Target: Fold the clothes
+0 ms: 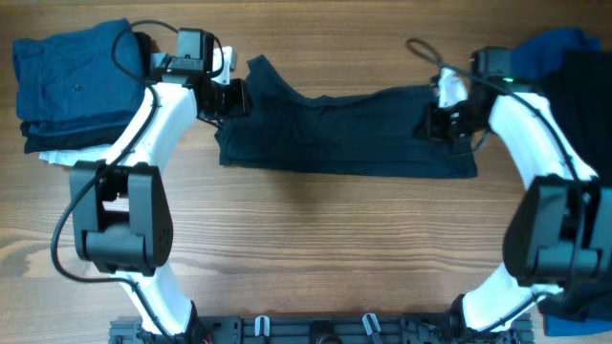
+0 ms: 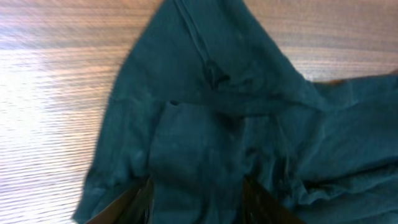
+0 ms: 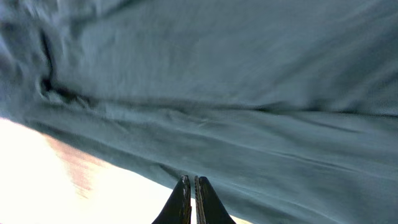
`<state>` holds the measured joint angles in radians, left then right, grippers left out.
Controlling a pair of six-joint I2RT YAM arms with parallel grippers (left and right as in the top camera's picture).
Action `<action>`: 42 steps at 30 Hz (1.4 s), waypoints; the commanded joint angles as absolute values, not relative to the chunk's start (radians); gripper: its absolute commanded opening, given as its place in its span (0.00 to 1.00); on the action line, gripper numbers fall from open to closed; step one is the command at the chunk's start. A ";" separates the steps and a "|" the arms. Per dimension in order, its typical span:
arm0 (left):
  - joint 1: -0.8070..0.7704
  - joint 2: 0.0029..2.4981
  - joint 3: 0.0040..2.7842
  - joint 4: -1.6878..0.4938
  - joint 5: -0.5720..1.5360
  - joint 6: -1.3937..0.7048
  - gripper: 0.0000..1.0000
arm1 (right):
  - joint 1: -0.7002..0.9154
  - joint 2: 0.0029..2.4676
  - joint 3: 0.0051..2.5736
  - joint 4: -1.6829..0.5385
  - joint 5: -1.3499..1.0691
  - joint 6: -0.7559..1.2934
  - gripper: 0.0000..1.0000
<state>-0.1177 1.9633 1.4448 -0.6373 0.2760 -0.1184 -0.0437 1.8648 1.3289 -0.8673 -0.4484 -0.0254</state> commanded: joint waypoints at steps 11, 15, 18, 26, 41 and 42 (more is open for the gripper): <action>-0.126 2.039 1.440 -0.617 0.287 -0.116 0.43 | 0.008 2.071 1.333 -0.751 -0.318 -0.002 0.04; -0.126 2.095 1.440 -0.557 0.287 -0.113 0.41 | 0.008 2.072 1.333 -0.687 -0.285 0.030 0.04; -0.126 2.117 1.440 -0.507 0.287 -0.113 0.41 | 0.008 2.072 1.333 -0.647 -0.284 0.050 0.04; -0.127 2.130 1.440 -0.473 0.181 -0.112 0.41 | 0.008 2.072 1.333 -0.541 -0.083 0.167 0.04; -0.129 1.995 1.474 -0.334 0.221 -0.245 0.57 | 0.008 1.855 1.339 -0.508 -0.054 0.131 0.22; -0.131 2.001 1.474 -0.308 0.220 -0.303 0.58 | 0.008 1.857 1.333 -0.508 -0.047 0.132 0.22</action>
<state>-0.1226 1.9858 1.4662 -0.3435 0.1780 -0.1673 0.0067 1.8477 1.3449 -0.5030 -0.0807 0.1310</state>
